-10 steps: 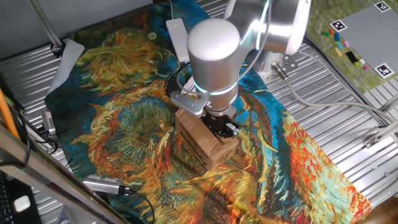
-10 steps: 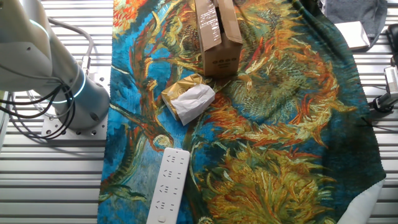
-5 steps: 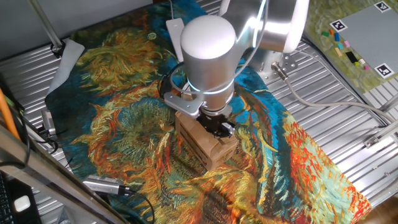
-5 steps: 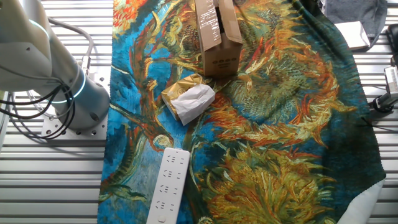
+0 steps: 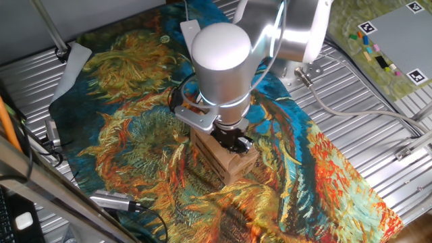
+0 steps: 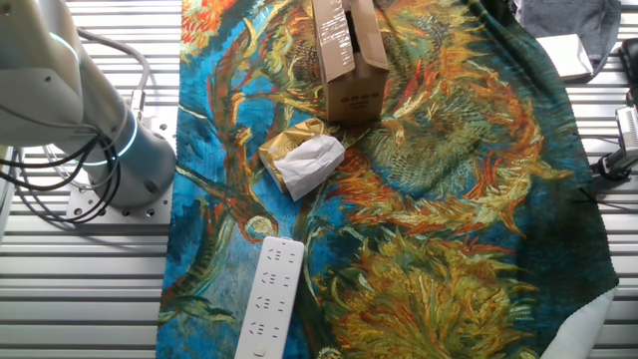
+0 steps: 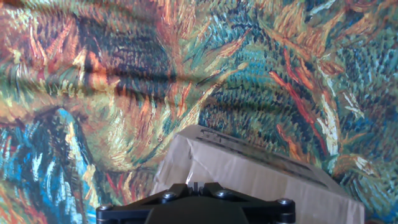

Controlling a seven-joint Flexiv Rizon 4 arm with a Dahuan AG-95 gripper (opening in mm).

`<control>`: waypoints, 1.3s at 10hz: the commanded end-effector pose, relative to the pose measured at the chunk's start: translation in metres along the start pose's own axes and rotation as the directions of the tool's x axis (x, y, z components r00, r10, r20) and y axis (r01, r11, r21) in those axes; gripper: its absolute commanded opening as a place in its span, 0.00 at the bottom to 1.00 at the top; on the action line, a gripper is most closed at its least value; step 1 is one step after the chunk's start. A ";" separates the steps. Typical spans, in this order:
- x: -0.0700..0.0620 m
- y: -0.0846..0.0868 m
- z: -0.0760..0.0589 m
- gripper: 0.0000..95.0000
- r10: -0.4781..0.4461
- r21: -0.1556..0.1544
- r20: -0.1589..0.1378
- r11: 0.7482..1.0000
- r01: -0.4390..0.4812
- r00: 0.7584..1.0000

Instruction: Cover the box

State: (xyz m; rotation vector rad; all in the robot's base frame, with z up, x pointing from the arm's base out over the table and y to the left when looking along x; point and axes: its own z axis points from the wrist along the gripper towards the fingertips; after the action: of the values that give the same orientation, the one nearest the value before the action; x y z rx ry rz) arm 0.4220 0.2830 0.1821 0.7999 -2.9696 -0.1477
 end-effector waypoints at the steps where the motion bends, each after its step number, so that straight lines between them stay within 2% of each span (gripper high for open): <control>1: 0.002 0.003 0.004 0.00 0.000 -0.001 0.003 1.000 0.000 1.000; 8: -0.002 0.009 0.022 0.00 -0.002 0.006 0.016 1.000 0.002 1.000; 13: 0.001 0.010 0.021 0.00 -0.032 0.004 0.009 0.999 0.032 0.999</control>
State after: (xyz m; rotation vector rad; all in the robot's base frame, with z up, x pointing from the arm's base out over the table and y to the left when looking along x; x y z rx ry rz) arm 0.4143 0.2925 0.1628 0.8525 -2.9672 -0.1478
